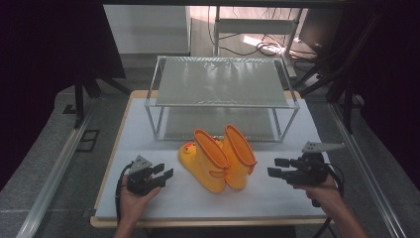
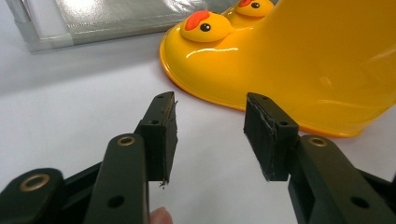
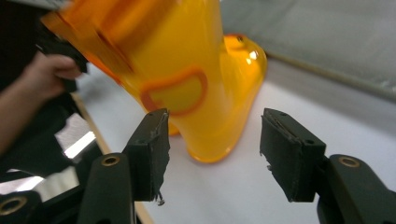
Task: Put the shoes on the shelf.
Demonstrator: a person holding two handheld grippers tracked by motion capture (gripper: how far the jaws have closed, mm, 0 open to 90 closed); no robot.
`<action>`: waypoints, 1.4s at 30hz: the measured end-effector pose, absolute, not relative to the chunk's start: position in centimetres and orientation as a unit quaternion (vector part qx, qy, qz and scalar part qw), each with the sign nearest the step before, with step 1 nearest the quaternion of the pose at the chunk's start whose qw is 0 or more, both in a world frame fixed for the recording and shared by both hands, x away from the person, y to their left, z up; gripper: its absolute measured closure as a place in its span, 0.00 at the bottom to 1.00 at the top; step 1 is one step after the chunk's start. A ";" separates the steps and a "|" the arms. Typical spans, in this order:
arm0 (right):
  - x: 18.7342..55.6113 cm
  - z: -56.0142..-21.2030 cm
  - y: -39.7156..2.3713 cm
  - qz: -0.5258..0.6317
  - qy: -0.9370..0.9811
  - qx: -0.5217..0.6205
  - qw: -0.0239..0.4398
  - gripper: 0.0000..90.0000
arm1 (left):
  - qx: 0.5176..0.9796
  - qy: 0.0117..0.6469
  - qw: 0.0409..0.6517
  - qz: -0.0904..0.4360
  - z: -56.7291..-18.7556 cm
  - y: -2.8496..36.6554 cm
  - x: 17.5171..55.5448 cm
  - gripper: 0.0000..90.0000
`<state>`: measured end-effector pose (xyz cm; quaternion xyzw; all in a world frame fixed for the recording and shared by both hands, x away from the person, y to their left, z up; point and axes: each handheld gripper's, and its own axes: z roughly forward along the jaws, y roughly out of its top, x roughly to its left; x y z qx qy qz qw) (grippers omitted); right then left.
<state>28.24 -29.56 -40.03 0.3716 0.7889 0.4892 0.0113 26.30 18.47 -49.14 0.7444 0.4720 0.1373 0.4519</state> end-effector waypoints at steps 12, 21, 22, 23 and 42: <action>30.9 -32.6 -27.3 0.490 0.793 0.359 -0.041 0.47 | 0.745 0.473 0.451 0.134 -49.2 18.4 26.4 0.60; 33.6 -31.0 -22.3 0.462 0.804 0.364 -0.094 0.47 | 0.743 0.476 0.452 0.133 -49.4 18.7 26.4 0.60; 34.0 -31.2 -21.8 0.458 0.803 0.368 -0.098 0.47 | 0.743 0.476 0.452 0.133 -49.5 18.7 26.4 0.60; 34.2 -31.3 -21.5 0.455 0.804 0.371 -0.099 0.47 | 0.743 0.476 0.452 0.132 -49.5 18.6 26.4 0.60; 35.4 -33.1 -16.1 0.386 0.829 0.390 -0.104 0.43 | 0.747 0.472 0.449 0.132 -49.5 18.4 26.4 0.60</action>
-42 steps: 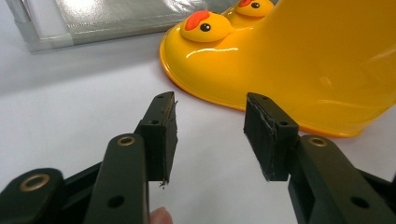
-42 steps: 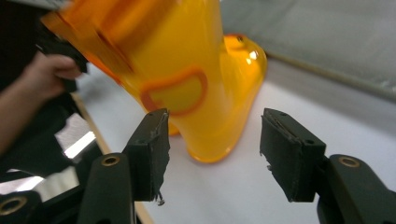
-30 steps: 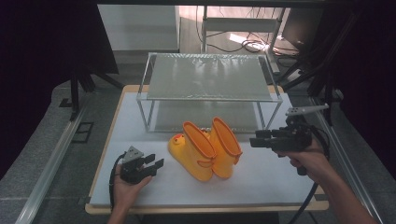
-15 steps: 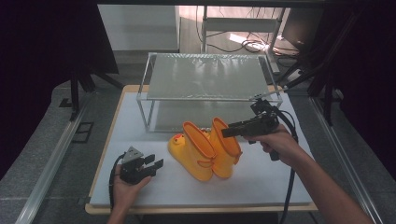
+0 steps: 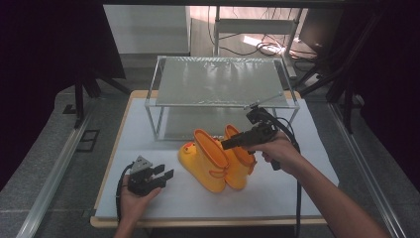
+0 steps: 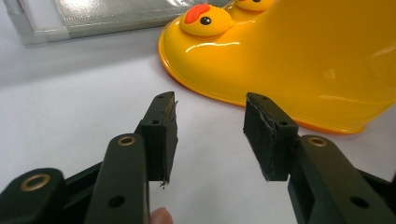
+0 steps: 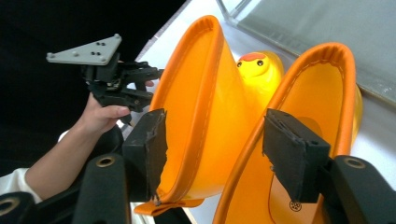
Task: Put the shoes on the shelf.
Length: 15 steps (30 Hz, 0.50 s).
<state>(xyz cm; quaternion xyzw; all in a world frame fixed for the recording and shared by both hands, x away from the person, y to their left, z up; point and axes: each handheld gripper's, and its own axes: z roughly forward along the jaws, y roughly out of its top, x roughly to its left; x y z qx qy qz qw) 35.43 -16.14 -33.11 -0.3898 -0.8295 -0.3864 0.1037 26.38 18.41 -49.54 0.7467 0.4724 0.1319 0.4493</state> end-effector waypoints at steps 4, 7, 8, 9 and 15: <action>35.4 -33.1 -15.4 -0.373 -0.832 -0.399 0.096 0.37 | 0.747 0.472 0.449 0.132 -49.6 18.4 26.4 0.60; 35.4 -33.2 -14.8 -0.358 -0.837 -0.405 0.085 0.34 | 0.747 0.472 0.449 0.132 -49.6 18.4 26.4 0.60; 35.4 -33.3 -14.5 -0.352 -0.839 -0.406 0.082 0.34 | 0.747 0.472 0.449 0.132 -49.6 18.4 26.4 0.60; 35.4 -33.4 -14.2 -0.344 -0.843 -0.407 0.078 0.33 | 0.747 0.472 0.449 0.131 -49.6 18.4 26.4 0.60; 35.5 -33.9 -13.0 -0.308 -0.855 -0.413 0.061 0.34 | 0.746 0.472 0.450 0.131 -49.5 18.5 26.4 0.60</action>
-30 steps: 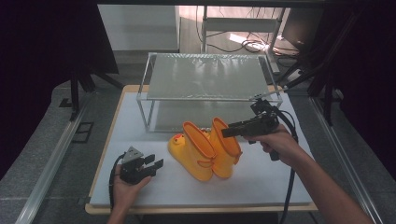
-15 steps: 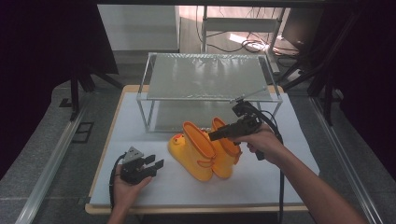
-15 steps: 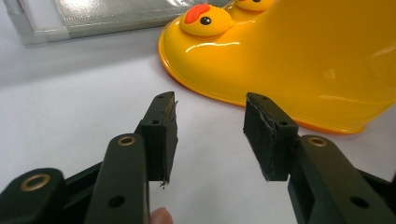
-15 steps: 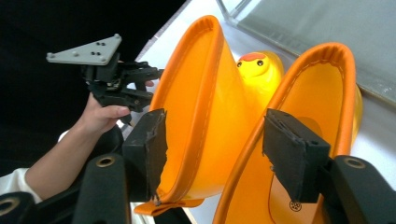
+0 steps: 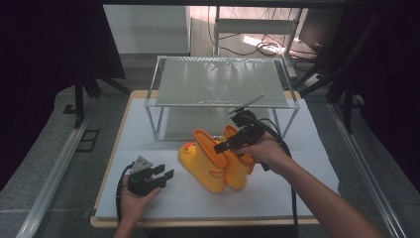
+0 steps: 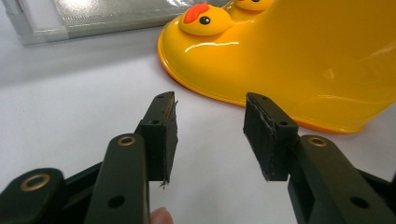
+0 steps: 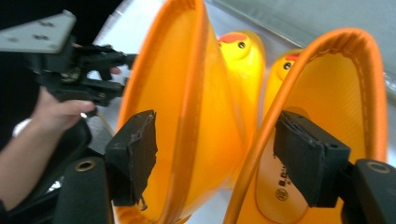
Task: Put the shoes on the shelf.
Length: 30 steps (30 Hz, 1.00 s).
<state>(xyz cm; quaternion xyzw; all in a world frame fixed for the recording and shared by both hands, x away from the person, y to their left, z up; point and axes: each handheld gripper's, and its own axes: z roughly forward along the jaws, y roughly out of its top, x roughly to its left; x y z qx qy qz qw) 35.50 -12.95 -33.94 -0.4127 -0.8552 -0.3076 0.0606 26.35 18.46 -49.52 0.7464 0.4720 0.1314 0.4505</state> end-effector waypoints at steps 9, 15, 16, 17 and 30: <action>35.5 -34.3 -11.9 -0.265 -0.867 -0.419 0.039 0.46 | 0.747 0.471 0.450 0.131 -49.5 18.4 26.3 0.60; 35.5 -34.5 -11.6 -0.251 -0.872 -0.419 0.037 0.62 | 0.747 0.472 0.450 0.132 -49.5 18.4 26.4 0.60; 35.5 -34.5 -11.6 -0.250 -0.872 -0.420 0.035 0.66 | 0.747 0.472 0.450 0.132 -49.5 18.4 26.3 0.60; 35.6 -34.5 -11.7 -0.249 -0.871 -0.421 0.035 0.69 | 0.747 0.471 0.449 0.132 -49.5 18.4 26.3 0.60; 36.2 -34.8 -12.6 -0.254 -0.862 -0.437 0.043 0.90 | 0.747 0.472 0.449 0.132 -49.6 18.4 26.4 0.60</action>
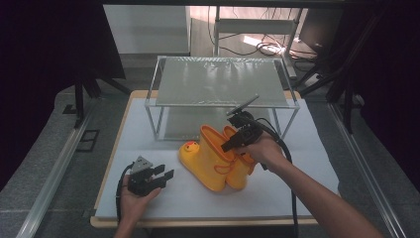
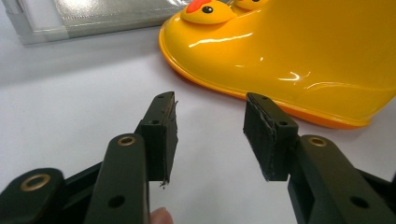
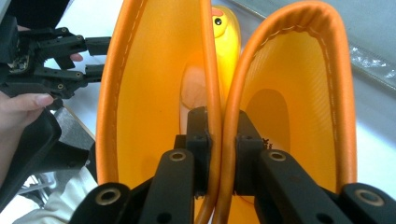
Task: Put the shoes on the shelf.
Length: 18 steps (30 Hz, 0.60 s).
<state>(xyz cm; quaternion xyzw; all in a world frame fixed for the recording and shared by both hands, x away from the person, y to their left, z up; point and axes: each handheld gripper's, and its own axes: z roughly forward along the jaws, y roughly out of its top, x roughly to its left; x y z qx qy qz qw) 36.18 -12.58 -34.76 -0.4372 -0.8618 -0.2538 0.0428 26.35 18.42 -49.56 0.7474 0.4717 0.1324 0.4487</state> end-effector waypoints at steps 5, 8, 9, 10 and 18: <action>36.3 -34.8 -13.0 -0.268 -0.850 -0.449 0.055 0.91 | 0.745 0.473 0.451 0.133 -49.5 18.5 26.3 0.60; 36.4 -34.9 -13.4 -0.279 -0.845 -0.452 0.063 0.91 | 0.745 0.473 0.451 0.133 -49.5 18.6 26.3 0.60; 36.5 -34.9 -13.5 -0.281 -0.843 -0.454 0.065 0.91 | 0.746 0.473 0.450 0.133 -49.5 18.6 26.3 0.60; 36.5 -34.8 -13.7 -0.284 -0.840 -0.457 0.065 0.91 | 0.746 0.473 0.450 0.133 -49.5 18.6 26.3 0.60; 36.6 -34.4 -14.7 -0.294 -0.836 -0.457 0.081 0.92 | 0.745 0.473 0.452 0.132 -49.5 18.7 26.3 0.60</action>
